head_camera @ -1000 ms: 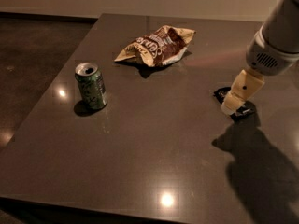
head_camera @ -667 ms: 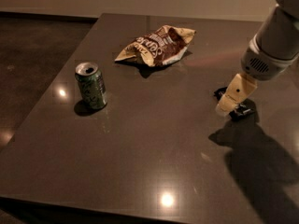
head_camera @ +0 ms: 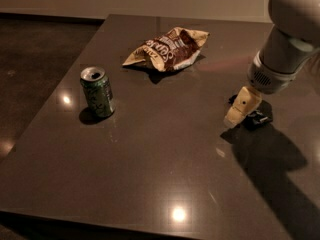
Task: Move rxbar chocolate near green can
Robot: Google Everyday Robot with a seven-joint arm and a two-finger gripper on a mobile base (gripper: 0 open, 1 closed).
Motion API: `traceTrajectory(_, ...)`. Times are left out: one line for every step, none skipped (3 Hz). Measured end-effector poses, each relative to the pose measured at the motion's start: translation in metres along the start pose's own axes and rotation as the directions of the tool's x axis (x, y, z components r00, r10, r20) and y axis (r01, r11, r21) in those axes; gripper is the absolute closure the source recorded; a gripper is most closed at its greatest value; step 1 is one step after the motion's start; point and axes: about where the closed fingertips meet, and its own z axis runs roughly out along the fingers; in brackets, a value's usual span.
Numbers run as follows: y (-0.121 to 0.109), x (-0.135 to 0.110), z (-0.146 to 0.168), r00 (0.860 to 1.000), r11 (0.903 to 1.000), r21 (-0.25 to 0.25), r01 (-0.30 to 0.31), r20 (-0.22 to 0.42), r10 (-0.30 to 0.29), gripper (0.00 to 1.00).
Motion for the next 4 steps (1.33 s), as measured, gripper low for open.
traceTrajectory(-0.011, 0.001, 0.013, 0.999, 0.9997, 0.011, -0.021, -0.025, 0.021, 0.00)
traceTrajectory(-0.017, 0.004, 0.023, 0.998, 0.9994, 0.002, -0.034, -0.050, 0.034, 0.00)
traceTrajectory(-0.018, 0.007, 0.028, 0.997, 0.9989, -0.011, -0.045, -0.066, 0.044, 0.18)
traceTrajectory(-0.018, 0.007, 0.028, 0.997, 0.9984, -0.029, -0.048, -0.065, 0.046, 0.42)
